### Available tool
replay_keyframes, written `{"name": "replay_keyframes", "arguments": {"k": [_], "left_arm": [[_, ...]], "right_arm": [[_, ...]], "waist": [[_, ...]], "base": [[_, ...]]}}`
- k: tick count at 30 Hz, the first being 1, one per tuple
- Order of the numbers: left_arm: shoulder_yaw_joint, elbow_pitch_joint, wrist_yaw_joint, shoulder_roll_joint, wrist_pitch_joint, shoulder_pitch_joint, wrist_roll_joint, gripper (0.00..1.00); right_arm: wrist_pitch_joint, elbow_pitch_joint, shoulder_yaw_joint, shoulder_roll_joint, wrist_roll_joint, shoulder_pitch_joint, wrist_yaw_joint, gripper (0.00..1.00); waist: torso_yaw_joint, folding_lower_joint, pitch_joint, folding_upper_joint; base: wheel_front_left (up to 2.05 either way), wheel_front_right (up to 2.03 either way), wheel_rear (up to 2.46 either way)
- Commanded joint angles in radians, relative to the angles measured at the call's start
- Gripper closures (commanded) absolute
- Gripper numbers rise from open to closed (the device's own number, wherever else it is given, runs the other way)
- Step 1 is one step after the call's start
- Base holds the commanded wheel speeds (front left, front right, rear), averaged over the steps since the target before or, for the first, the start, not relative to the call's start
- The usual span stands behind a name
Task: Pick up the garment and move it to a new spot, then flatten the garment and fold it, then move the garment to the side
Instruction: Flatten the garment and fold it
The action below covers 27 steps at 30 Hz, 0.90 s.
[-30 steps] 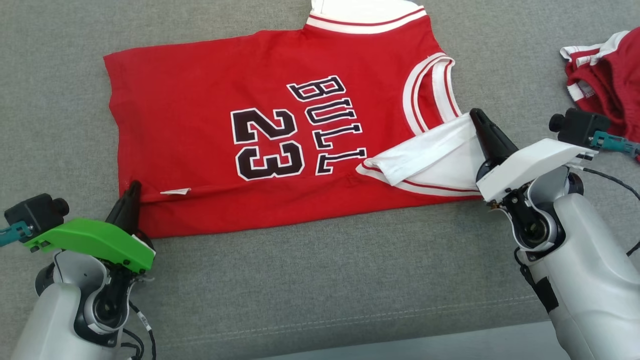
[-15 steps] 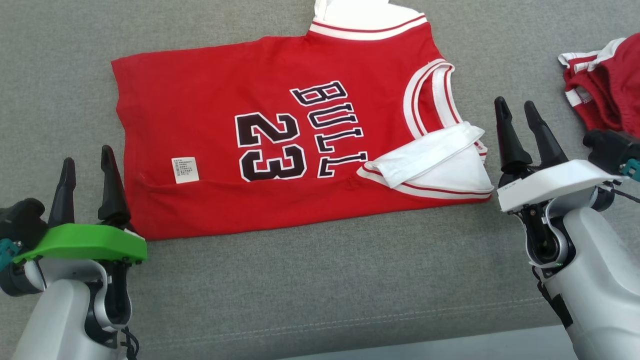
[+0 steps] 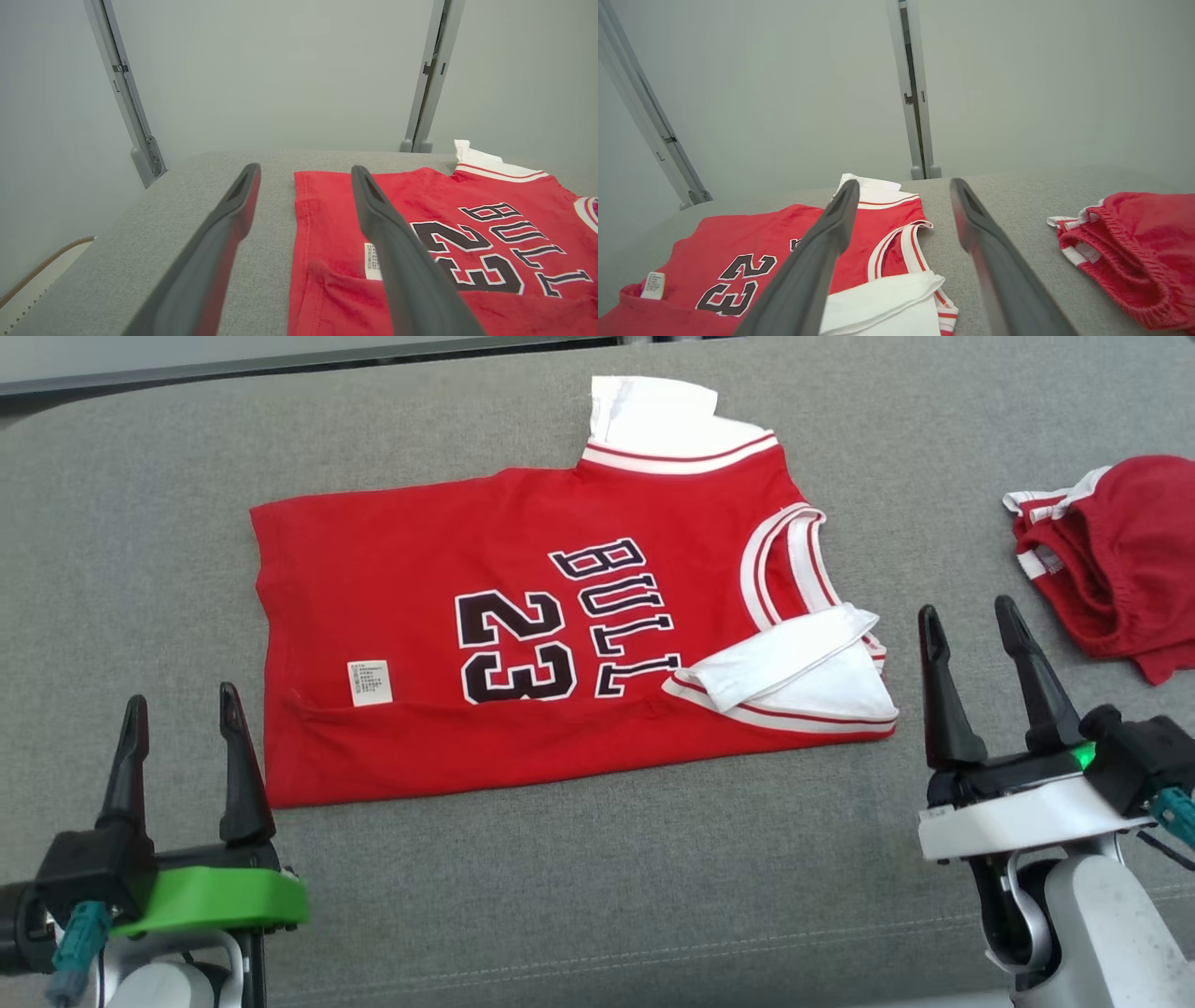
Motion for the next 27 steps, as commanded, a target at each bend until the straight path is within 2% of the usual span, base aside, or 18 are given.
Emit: {"name": "replay_keyframes", "arguments": {"k": [1,13,27], "left_arm": [[-0.010,-0.006,0.004,0.006,-0.004,0.027,0.013,0.00],[-0.062,0.015,-0.012,-0.002,0.008,0.101,0.018,0.00],[-0.079,0.059,-0.020,-0.001,0.033,0.089,-0.003,0.00]], "right_arm": [[-0.001,-0.010,-0.002,0.002,-0.015,0.032,0.000,0.00],[-0.002,0.002,-0.001,0.024,-0.058,0.174,0.000,0.00],[-0.002,0.040,0.006,0.046,-0.048,0.187,0.000,0.00]], "waist": [[0.000,0.0000,-0.035,0.0000],[-0.006,0.0000,-0.118,0.0000],[-0.011,0.0000,-0.127,0.0000]], "base": [[0.00,0.00,0.00],[0.00,0.00,0.00],[0.00,0.00,0.00]]}}
